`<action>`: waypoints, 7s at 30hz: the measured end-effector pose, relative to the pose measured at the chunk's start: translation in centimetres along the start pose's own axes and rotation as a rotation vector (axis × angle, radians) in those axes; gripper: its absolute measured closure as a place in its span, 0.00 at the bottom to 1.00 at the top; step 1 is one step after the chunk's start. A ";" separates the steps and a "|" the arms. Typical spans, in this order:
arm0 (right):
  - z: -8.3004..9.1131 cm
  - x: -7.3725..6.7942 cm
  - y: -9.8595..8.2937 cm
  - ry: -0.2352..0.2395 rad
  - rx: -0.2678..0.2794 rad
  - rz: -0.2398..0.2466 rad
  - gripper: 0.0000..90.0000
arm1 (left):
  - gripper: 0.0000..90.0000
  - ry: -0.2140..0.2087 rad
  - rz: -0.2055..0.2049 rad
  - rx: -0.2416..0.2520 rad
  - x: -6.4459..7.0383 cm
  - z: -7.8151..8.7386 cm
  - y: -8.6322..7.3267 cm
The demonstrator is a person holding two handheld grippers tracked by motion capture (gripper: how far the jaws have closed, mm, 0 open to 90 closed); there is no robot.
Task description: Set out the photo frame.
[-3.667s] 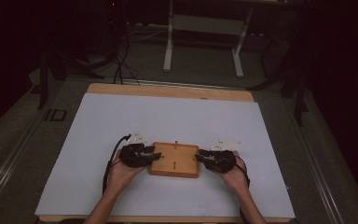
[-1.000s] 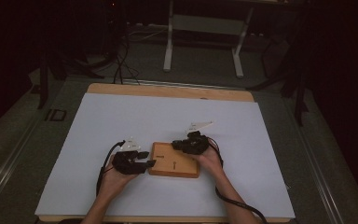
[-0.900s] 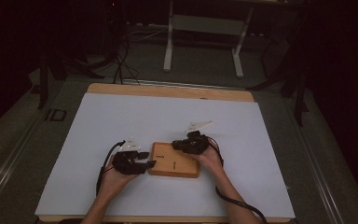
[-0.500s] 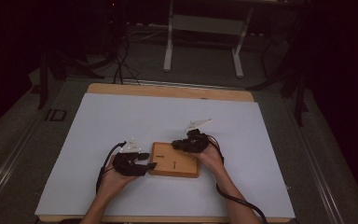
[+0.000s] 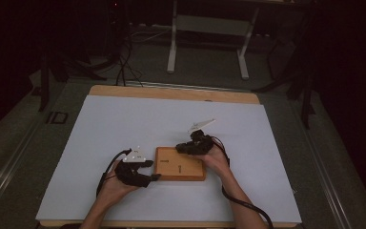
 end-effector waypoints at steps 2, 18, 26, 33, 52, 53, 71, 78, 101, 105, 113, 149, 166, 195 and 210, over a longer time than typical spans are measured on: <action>0.0 0.2 0.1 0.009 0.001 -0.011 0.94 | 0.40 0.008 -0.014 -0.010 0.1 -0.2 -0.1; 0.0 0.5 0.3 0.040 -0.010 -0.071 0.94 | 0.34 0.052 -0.068 -0.090 -0.1 -1.1 -1.0; 0.0 0.6 0.4 0.057 -0.017 -0.093 0.94 | 0.33 0.102 -0.119 -0.119 0.0 -1.8 -1.2; 0.0 0.6 0.3 0.084 -0.029 -0.118 0.94 | 0.34 0.141 -0.151 -0.112 0.0 -2.1 -1.1; 0.2 -0.1 0.0 0.164 -0.062 -0.135 0.94 | 0.32 0.233 -0.244 0.051 0.5 -0.5 0.6; 0.2 -0.1 0.0 0.171 -0.057 -0.139 0.94 | 0.33 0.236 -0.252 0.058 0.6 -0.4 0.6; -0.2 -0.4 -0.2 0.171 -0.063 -0.137 0.88 | 0.42 0.107 -0.241 0.164 2.0 0.0 2.3; 0.8 -0.3 0.0 0.122 -0.027 -0.132 0.79 | 0.43 0.102 -0.219 0.175 1.8 0.0 2.6; 6.0 -0.1 -2.0 -0.080 0.053 -0.047 0.70 | 0.44 0.103 -0.157 0.208 0.7 0.0 3.6; 6.7 -0.3 -2.6 -0.098 0.056 -0.032 0.70 | 0.45 0.103 -0.147 0.212 0.4 -0.1 3.8; 7.8 -0.5 -3.4 -0.122 0.077 -0.021 0.70 | 0.47 0.100 -0.129 0.222 0.0 -0.1 4.0; 9.3 -1.4 -6.6 -0.119 0.024 0.068 0.65 | 0.51 0.083 -0.055 0.254 -1.5 -0.4 4.5; 6.6 -2.2 -4.1 -0.094 0.084 0.150 0.44 | 0.52 0.089 -0.033 0.223 -2.2 -1.0 3.9; 6.4 -2.4 -4.3 -0.080 0.138 0.212 0.66 | 0.62 0.081 -0.059 0.193 -2.9 -1.0 2.9; 7.1 -2.7 -4.0 -0.089 0.157 0.228 0.66 | 0.63 0.088 -0.071 0.214 -2.5 -0.7 3.3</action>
Point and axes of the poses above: each handheld gripper's, and its own axes: z roughly backward along the jaws, y roughly out of its top, x roughly to its right, the point moved 6 cm from there along -z, roughly forward along the jaws, and after that the axes turned 5 degrees about y, right-handed, at the moved point
